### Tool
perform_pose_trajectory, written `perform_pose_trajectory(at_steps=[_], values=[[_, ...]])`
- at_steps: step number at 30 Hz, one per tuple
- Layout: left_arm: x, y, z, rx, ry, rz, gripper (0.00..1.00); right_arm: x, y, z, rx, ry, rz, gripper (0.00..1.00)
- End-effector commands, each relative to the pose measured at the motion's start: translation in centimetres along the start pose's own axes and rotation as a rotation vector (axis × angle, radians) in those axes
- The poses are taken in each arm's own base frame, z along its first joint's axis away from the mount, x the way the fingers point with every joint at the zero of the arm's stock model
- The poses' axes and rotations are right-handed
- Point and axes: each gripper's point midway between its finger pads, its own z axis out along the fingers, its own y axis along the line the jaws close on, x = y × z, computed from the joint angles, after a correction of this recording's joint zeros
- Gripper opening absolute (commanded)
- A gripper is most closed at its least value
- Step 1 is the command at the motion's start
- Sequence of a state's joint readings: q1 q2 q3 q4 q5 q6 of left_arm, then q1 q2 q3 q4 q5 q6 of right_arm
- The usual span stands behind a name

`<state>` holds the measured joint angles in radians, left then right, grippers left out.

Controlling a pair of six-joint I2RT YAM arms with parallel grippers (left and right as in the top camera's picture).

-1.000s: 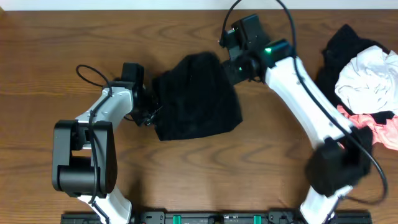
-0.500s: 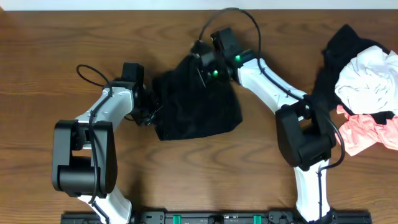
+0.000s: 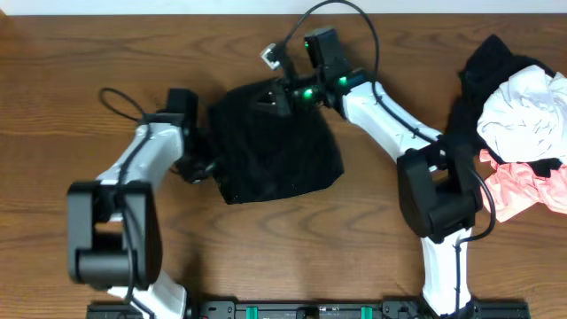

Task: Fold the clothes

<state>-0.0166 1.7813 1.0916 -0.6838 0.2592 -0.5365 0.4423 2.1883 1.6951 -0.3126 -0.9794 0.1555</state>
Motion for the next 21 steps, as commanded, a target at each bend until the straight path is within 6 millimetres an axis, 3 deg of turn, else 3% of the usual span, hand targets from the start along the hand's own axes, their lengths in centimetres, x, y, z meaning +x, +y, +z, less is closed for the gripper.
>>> perform_pose_trajectory(at_steps=[1, 5, 9, 12, 15, 19, 21], values=[[-3.7, 2.5, -4.7, -0.066, -0.207, -0.015, 0.63, -0.9, 1.1, -1.9, -0.018, -0.016, 0.023, 0.01], [-4.9, 3.0, -9.1, -0.014, -0.328, -0.033, 0.65, 1.0, 0.5, -2.0, 0.018, 0.044, 0.123, 0.01], [-4.3, -0.4, -10.9, 0.124, -0.354, 0.105, 0.59, 5.3, -1.5, -1.5, 0.206, 0.179, 0.243, 0.01], [-3.6, -3.6, -10.6, 0.199, -0.350, 0.231, 0.54, 8.7, -3.7, -1.9, 0.444, 0.293, 0.270, 0.01], [-3.1, -6.3, -9.8, 0.225, -0.366, 0.348, 0.48, 10.8, -4.6, -2.2, 0.599, 0.373, 0.253, 0.01], [-2.8, -9.4, -8.2, 0.260, -0.377, 0.429, 0.33, 11.6, -4.3, -1.7, 0.651, 0.407, 0.227, 0.01], [-3.2, -10.4, -7.3, 0.276, -0.384, 0.427, 0.32, 11.8, -4.0, -1.4, 0.650, 0.409, 0.235, 0.01]])
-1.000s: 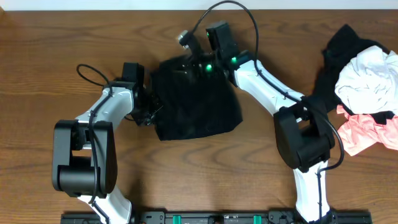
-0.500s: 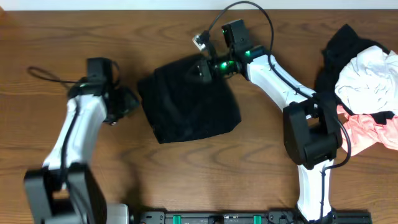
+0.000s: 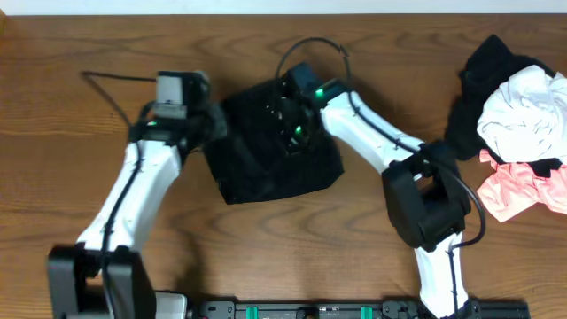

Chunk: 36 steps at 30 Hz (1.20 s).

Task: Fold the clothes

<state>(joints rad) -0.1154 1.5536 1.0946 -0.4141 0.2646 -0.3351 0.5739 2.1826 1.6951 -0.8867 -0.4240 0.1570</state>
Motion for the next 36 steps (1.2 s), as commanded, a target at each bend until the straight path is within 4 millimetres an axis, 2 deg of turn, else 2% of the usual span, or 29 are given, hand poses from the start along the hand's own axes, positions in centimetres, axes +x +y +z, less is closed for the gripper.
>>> perform_pose_trajectory(at_steps=[1, 8, 13, 16, 19, 23, 25, 30, 33, 34, 35, 36], values=[[-0.2, -0.9, 2.0, 0.026, 0.005, 0.029, 0.32, -0.5, -0.5, -1.2, 0.099, -0.041, -0.008, 0.01], [-0.4, -0.1, 6.9, 0.029, 0.002, 0.018, 0.31, 0.2, -0.6, -1.2, 0.107, -0.014, 0.037, 0.01], [1.9, 2.3, 10.1, -0.040, 0.085, -0.004, 0.29, 1.3, -1.8, -1.4, 0.166, 0.027, 0.034, 0.01], [2.9, 3.1, 10.8, -0.068, 0.116, -0.011, 0.28, 2.0, -2.5, -1.7, 0.196, 0.056, 0.034, 0.01], [2.6, 3.0, 10.6, -0.065, 0.105, -0.009, 0.28, 2.4, -3.2, -1.8, 0.228, 0.069, 0.035, 0.01], [1.2, 3.4, 8.9, -0.084, 0.073, -0.025, 0.30, 2.6, -3.9, -2.1, 0.253, 0.078, 0.046, 0.01], [-0.1, 3.9, 7.0, -0.093, 0.043, -0.046, 0.31, 2.8, -4.2, -2.3, 0.255, 0.087, 0.049, 0.01], [-3.1, 4.7, 0.5, -0.094, -0.063, -0.092, 0.33, 3.4, -4.6, -2.9, 0.248, 0.109, 0.041, 0.02], [-2.9, 3.8, -2.0, -0.076, -0.074, -0.088, 0.33, 3.0, -3.1, -3.8, 0.185, 0.089, -0.049, 0.03], [-2.4, 3.5, -2.8, -0.077, -0.065, -0.086, 0.34, 2.5, -2.0, -4.7, 0.148, 0.057, -0.100, 0.04], [-1.9, 3.4, -3.2, -0.081, -0.050, -0.096, 0.36, 2.3, -1.7, -5.0, 0.142, 0.043, -0.109, 0.04], [-1.1, 3.5, -3.7, -0.092, -0.024, -0.127, 0.39, 1.5, -0.9, -6.5, 0.136, -0.012, -0.130, 0.04]])
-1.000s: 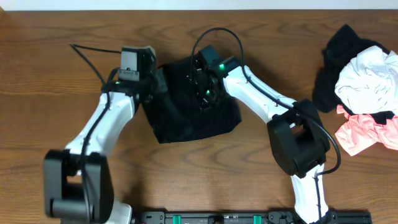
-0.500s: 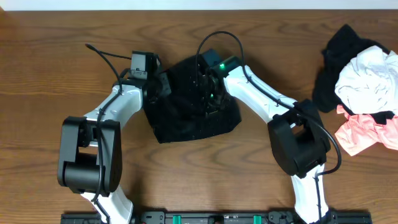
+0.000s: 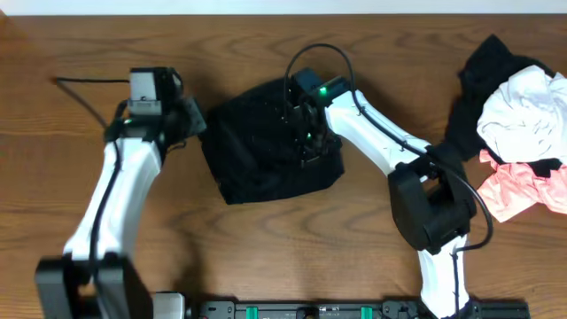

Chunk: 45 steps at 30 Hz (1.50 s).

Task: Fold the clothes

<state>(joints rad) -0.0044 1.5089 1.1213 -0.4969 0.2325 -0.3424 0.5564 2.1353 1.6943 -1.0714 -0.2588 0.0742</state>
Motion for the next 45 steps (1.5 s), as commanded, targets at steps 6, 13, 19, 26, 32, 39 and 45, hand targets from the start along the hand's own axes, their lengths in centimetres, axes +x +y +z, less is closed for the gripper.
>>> perform_pose_trajectory(at_steps=[6, 13, 19, 26, 32, 39, 45], values=[[4.3, 1.5, -0.4, -0.083, 0.140, -0.191, 0.45, -3.0, 3.2, -9.0, -0.058, -0.295, -0.152, 0.04], [7.0, 1.7, 0.7, -0.064, 0.225, -0.278, 0.61, -3.1, 3.5, -8.5, -0.066, -0.288, -0.147, 0.04], [9.3, 2.2, 2.6, -0.037, 0.273, -0.317, 0.76, -3.1, 3.4, -8.0, -0.066, -0.276, -0.129, 0.04], [11.5, 1.8, 5.4, 0.064, 0.308, -0.376, 0.85, -2.0, 2.8, -6.5, -0.065, -0.198, -0.078, 0.03], [11.1, 4.0, 5.7, 0.007, 0.276, -0.328, 0.91, -1.5, 2.8, -5.6, -0.062, -0.165, -0.086, 0.02], [12.1, 5.1, 7.5, 0.035, 0.308, -0.333, 0.92, -1.5, 2.7, -5.6, -0.062, -0.163, -0.086, 0.03], [13.1, 2.6, 9.8, 0.234, 0.375, -0.318, 0.92, -1.4, 2.7, -5.1, -0.062, -0.150, -0.084, 0.03]])
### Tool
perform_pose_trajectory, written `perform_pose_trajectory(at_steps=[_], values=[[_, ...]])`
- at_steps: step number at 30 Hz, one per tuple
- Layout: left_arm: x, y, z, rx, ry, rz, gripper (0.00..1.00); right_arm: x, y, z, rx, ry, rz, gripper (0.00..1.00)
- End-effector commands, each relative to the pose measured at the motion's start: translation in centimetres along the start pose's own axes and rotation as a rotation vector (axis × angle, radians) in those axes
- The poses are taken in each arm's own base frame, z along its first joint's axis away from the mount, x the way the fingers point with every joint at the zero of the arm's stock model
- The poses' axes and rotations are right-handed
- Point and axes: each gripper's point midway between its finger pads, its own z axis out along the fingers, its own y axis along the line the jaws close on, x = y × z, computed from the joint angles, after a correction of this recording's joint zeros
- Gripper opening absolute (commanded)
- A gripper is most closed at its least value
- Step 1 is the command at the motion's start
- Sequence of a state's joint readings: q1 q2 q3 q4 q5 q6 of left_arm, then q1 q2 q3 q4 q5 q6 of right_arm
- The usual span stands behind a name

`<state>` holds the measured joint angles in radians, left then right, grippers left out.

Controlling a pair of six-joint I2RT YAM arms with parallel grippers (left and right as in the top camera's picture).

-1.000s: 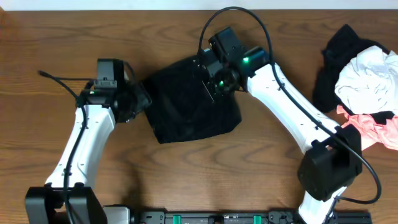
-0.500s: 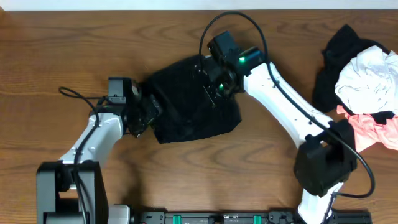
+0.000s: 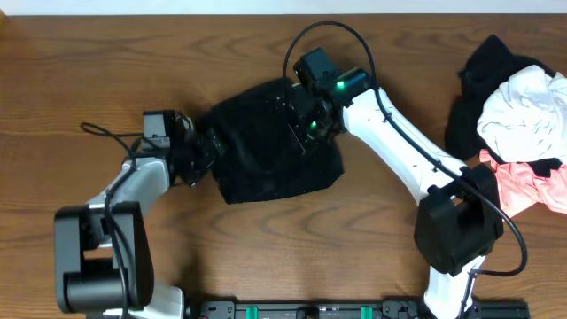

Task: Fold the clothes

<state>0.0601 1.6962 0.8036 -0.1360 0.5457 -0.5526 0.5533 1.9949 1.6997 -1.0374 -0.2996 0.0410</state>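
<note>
A black garment (image 3: 270,146) lies folded into a rough square at the middle of the wooden table. My left gripper (image 3: 209,149) reaches in from the left and sits at the garment's left edge; whether its fingers hold cloth cannot be made out. My right gripper (image 3: 303,120) comes from the upper right and hovers over or presses on the garment's upper right part; its fingers are lost against the black cloth.
A pile of clothes (image 3: 514,124) in black, white and pink sits at the right edge of the table. Cables loop from both arms, one behind the right wrist and one left of the left arm. A black rail runs along the front edge.
My left gripper has moved down and right, from beyond the garment's upper left corner to its left edge. The right gripper has shifted slightly up on the garment.
First my left gripper was at the garment's lower left edge and the right one at its top edge. Then the left one lifted off to the upper left while the right moved onto the cloth's right part. Now the left is back at the left edge.
</note>
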Motion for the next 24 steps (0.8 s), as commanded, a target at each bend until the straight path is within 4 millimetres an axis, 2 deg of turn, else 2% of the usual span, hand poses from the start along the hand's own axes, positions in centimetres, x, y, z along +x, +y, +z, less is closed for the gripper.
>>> perform_pose_trajectory(at_steps=[1, 8, 13, 17, 21, 24], values=[[3.1, 1.1, 2.4, 0.054, 0.142, -0.014, 0.93, 0.4, 0.4, 0.9, -0.013, 0.027, -0.001, 0.03], [3.0, -0.9, 2.3, 0.163, 0.157, 0.014, 0.93, 1.3, -0.4, 4.0, -0.010, 0.099, 0.028, 0.01], [3.6, -0.6, 2.0, 0.159, 0.184, -0.010, 0.93, 2.2, -1.1, 6.6, -0.005, 0.158, 0.065, 0.01], [3.2, 0.3, 1.2, 0.144, 0.179, -0.028, 0.93, 2.1, -1.4, 7.0, 0.002, 0.160, 0.068, 0.01], [1.6, 2.2, -0.7, 0.129, 0.135, -0.071, 0.93, 2.2, -2.3, 7.0, 0.059, 0.159, 0.104, 0.01], [1.1, 2.0, -1.4, 0.184, 0.130, -0.081, 0.93, 2.2, -2.2, 7.0, 0.058, 0.159, 0.099, 0.01]])
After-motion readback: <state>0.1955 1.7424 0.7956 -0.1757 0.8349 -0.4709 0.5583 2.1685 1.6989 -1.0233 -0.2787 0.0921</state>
